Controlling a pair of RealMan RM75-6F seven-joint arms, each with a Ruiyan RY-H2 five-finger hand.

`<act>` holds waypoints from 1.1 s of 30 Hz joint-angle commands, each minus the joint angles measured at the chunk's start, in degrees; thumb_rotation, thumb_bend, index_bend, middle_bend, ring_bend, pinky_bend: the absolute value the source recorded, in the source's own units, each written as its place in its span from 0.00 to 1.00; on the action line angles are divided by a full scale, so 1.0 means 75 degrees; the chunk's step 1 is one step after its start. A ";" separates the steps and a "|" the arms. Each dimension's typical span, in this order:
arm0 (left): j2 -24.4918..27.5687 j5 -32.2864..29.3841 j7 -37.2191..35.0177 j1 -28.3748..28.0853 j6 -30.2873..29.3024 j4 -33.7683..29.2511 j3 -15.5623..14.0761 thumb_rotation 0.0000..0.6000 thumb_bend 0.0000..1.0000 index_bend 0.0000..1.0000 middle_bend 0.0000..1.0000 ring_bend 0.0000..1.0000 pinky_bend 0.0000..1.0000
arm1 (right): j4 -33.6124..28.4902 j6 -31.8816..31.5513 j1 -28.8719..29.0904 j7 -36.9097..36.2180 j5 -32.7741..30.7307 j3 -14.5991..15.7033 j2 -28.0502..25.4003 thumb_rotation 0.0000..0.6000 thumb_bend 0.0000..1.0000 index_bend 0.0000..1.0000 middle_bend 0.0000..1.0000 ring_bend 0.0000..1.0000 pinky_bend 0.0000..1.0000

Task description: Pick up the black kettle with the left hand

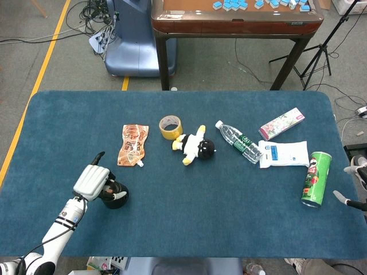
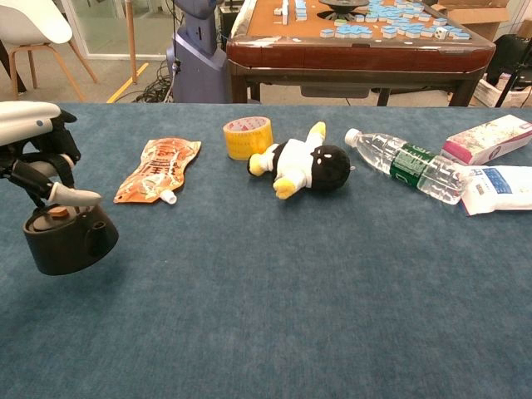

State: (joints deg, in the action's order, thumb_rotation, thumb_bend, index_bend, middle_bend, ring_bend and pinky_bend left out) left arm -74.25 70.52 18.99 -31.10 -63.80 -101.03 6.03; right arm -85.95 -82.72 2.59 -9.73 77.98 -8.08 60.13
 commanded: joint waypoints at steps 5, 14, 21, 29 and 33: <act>-0.0009 -0.0246 -0.0083 0.0039 -0.0076 -0.0004 0.0123 0.36 0.11 0.96 1.00 0.85 0.00 | -0.0043 0.0004 0.0017 0.0045 -0.0001 -0.0010 -0.0010 1.00 0.11 0.38 0.39 0.26 0.28; -0.0066 -0.0343 -0.0181 0.0031 -0.0077 0.0040 0.0172 0.38 0.17 0.96 1.00 0.85 0.00 | -0.0080 0.0000 0.0010 0.0064 -0.0023 -0.0015 -0.0030 1.00 0.11 0.38 0.39 0.26 0.28; -0.0235 -0.0361 -0.0218 0.0051 -0.0231 0.0151 0.0240 0.71 0.21 0.97 1.00 0.86 0.00 | -0.0083 0.0003 -0.0009 0.0058 -0.0051 -0.0009 -0.0042 1.00 0.11 0.38 0.39 0.26 0.28; -0.0305 -0.0340 -0.0297 0.0105 -0.0372 0.0242 0.0281 0.68 0.23 0.97 1.00 0.86 0.00 | -0.0074 0.0044 0.0002 0.0076 -0.0066 0.0000 -0.0028 1.00 0.11 0.38 0.39 0.26 0.28; -0.0332 -0.0261 -0.0276 0.0132 -0.0472 0.0296 0.0281 0.84 0.23 0.97 1.00 0.86 0.00 | -0.0082 0.0050 0.0003 0.0086 -0.0068 0.0002 -0.0033 1.00 0.11 0.38 0.39 0.26 0.28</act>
State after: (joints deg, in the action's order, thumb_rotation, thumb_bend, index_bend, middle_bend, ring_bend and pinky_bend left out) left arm -76.69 68.50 16.86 -30.15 -67.27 -98.88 8.15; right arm -86.57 -82.35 2.61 -9.09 77.47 -8.06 59.88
